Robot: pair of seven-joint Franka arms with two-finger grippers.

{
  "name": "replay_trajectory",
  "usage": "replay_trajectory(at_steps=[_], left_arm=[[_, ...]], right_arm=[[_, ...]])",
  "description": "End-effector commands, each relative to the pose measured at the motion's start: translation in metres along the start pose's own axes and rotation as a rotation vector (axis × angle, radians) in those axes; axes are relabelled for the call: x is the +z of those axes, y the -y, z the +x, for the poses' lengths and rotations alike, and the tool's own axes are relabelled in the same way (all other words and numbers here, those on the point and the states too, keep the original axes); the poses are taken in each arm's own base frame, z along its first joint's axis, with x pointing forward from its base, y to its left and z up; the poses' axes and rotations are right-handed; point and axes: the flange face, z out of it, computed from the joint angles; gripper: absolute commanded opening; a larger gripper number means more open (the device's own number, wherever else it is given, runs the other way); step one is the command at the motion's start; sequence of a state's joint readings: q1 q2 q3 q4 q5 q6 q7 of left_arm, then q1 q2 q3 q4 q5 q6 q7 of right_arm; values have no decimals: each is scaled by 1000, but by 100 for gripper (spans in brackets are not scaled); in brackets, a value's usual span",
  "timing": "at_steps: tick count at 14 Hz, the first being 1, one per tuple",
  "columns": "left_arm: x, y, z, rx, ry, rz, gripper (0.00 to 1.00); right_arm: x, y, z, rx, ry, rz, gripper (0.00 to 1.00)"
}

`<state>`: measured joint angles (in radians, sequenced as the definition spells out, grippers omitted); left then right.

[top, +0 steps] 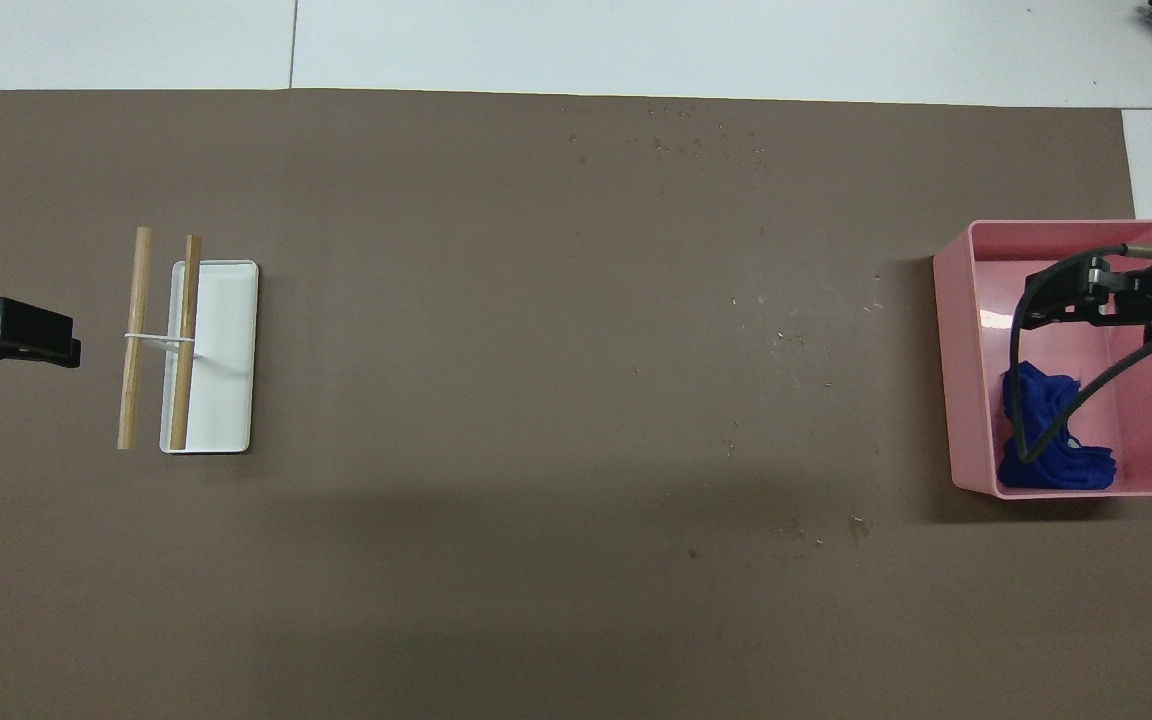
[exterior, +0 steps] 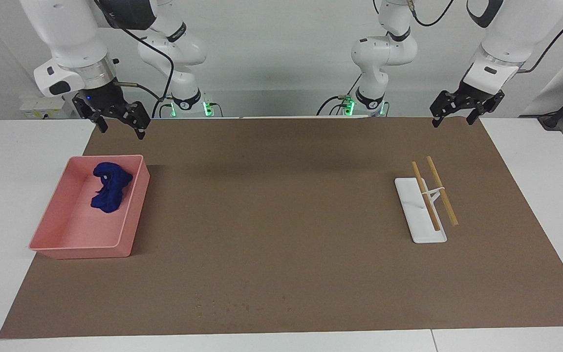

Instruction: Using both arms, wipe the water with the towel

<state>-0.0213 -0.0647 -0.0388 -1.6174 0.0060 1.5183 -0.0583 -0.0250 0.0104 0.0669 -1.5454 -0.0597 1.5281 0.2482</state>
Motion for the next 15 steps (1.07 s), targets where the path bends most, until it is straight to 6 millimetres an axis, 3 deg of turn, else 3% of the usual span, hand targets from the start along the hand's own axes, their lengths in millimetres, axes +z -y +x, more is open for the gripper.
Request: replay_trajectory(at_steps=[1, 4, 15], left_arm=[[2, 0, -6, 12, -9, -10, 100], [6, -1, 5, 12, -11, -8, 100], [5, -1, 1, 15, 4, -2, 100]], right_arm=[[-1, 0, -3, -21, 16, 15, 100], [1, 4, -6, -32, 19, 13, 100], [1, 16, -9, -48, 22, 48, 100]])
